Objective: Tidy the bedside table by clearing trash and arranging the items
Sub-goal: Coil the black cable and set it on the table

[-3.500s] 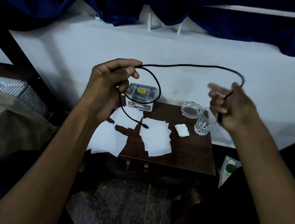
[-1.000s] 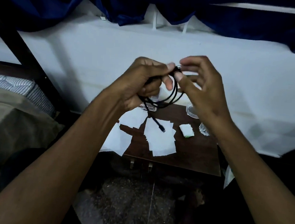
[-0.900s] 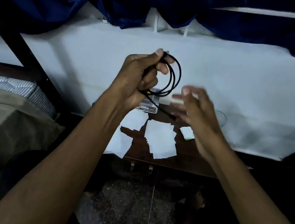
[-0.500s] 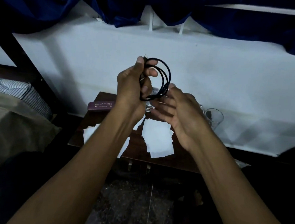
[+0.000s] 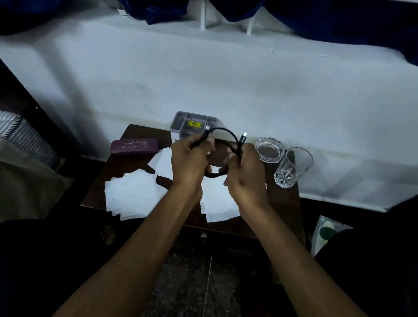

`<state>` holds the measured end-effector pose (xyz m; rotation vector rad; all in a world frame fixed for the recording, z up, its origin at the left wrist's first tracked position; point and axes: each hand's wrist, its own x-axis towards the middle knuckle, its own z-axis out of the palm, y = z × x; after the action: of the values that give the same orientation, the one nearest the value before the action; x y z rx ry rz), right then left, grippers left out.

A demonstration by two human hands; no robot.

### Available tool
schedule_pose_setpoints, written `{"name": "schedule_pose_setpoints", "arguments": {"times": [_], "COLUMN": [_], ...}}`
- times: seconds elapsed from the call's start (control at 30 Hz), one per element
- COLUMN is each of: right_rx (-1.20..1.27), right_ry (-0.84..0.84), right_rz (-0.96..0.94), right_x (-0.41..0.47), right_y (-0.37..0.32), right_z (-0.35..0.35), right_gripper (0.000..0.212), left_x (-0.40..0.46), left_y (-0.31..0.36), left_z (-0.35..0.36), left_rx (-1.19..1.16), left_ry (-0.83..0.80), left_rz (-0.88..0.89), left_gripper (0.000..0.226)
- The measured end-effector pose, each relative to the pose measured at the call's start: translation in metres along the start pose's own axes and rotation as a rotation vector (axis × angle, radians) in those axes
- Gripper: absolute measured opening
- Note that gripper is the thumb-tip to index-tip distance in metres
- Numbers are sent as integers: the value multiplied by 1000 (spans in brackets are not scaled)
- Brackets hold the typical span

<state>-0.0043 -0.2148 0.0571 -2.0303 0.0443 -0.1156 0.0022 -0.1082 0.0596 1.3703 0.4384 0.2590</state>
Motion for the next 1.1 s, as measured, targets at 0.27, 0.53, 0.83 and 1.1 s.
{"name": "schedule_pose_setpoints", "arguments": {"times": [0.27,0.53,0.83,1.1], "right_rx": [-97,-432,-832,-952], "right_ry": [36,-22,-79,-340], "right_rz": [-48,-145,-178,-335], "right_x": [6,50,135,191], "right_y": [53,75,85,100], "right_z": [9,3,5,38], "right_gripper": [13,13,19,13], "left_x": [12,47,107,134], "left_y": [-35,-62,-92,-140], "left_z": [-1,5,50,74], "left_rx": [390,1065,481,102], "left_ry": [-200,-303,-210,10], "left_rz": [-91,24,-412,-508], "left_gripper": [25,26,10,35]}}
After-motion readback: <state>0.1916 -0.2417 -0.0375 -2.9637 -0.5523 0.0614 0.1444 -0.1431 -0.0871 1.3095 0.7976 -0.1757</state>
